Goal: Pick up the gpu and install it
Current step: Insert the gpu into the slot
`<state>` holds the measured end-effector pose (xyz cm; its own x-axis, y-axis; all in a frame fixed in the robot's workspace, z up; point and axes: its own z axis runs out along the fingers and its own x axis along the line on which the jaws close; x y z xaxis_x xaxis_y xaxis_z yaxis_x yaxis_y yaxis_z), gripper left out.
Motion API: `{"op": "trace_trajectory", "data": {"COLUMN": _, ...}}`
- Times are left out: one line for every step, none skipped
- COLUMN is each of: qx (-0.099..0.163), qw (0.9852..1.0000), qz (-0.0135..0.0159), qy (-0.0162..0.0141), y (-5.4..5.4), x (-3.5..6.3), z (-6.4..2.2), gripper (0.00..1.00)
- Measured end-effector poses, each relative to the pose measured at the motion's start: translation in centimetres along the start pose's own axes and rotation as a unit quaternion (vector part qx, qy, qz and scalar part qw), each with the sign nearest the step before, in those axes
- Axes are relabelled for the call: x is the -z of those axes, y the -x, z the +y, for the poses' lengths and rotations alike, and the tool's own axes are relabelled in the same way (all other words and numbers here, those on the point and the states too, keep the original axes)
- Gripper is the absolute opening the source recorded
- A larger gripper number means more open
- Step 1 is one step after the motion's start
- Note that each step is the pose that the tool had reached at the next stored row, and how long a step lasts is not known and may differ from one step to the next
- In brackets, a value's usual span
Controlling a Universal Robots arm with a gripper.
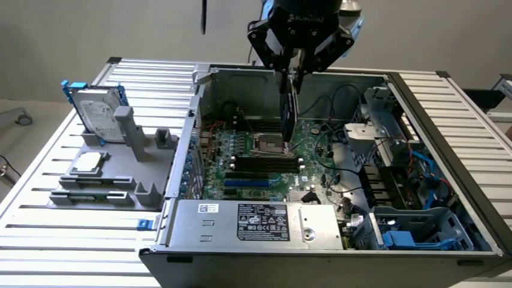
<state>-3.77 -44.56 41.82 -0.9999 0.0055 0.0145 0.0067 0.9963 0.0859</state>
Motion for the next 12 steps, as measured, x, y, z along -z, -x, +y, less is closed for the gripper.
{"op": "trace_trajectory", "data": {"qx": 0.0, "qw": 1.0, "qz": 0.0, "qy": 0.0, "y": 0.0, "x": 0.0, "z": 0.0, "gripper": 0.26}}
{"op": "trace_trajectory", "data": {"qx": 0.0, "qw": 1.0, "qz": 0.0, "qy": 0.0, "y": 0.0, "x": 0.0, "z": 0.0, "gripper": 0.26}}
{"op": "trace_trajectory", "data": {"qx": 0.0, "qw": 1.0, "qz": 0.0, "qy": 0.0, "y": 0.0, "x": 0.0, "z": 0.0, "gripper": 0.26}}
{"op": "trace_trajectory", "data": {"qx": 0.0, "qw": 1.0, "qz": 0.0, "qy": 0.0, "y": 0.01, "x": 0.0, "z": 0.0, "gripper": 0.26}}
{"op": "trace_trajectory", "data": {"qx": 0.001, "qw": 1.0, "qz": 0.0002, "qy": 0.0001, "y": 0.01, "x": 0.0, "z": 0.0, "gripper": 0.26}}
{"op": "trace_trajectory", "data": {"qx": 0.008, "qw": 1.0, "qz": 0.0007, "qy": 0.0001, "y": 0.01, "x": -0.01, "z": 0.0, "gripper": 0.26}}
{"op": "trace_trajectory", "data": {"qx": 0.018, "qw": 0.9998, "qz": 0.0015, "qy": 0.0, "y": 0.01, "x": -0.04, "z": 0.0, "gripper": 0.26}}
{"op": "trace_trajectory", "data": {"qx": 0.027, "qw": 0.9996, "qz": 0.0023, "qy": -0.0002, "y": 0.01, "x": -0.06, "z": 0.0, "gripper": 0.26}}
{"op": "trace_trajectory", "data": {"qx": 0.036, "qw": 0.9994, "qz": 0.003, "qy": -0.0004, "y": 0.01, "x": -0.09, "z": -0.01, "gripper": 0.26}}
{"op": "trace_trajectory", "data": {"qx": 0.045, "qw": 0.999, "qz": 0.0038, "qy": -0.0005, "y": 0.01, "x": -0.13, "z": -0.01, "gripper": 0.26}}
{"op": "trace_trajectory", "data": {"qx": 0.054, "qw": 0.9986, "qz": 0.0046, "qy": -0.0006, "y": 0.01, "x": -0.19, "z": -0.02, "gripper": 0.26}}
{"op": "trace_trajectory", "data": {"qx": 0.063, "qw": 0.998, "qz": 0.0054, "qy": -0.0007, "y": 0.01, "x": -0.24, "z": -0.02, "gripper": 0.26}}
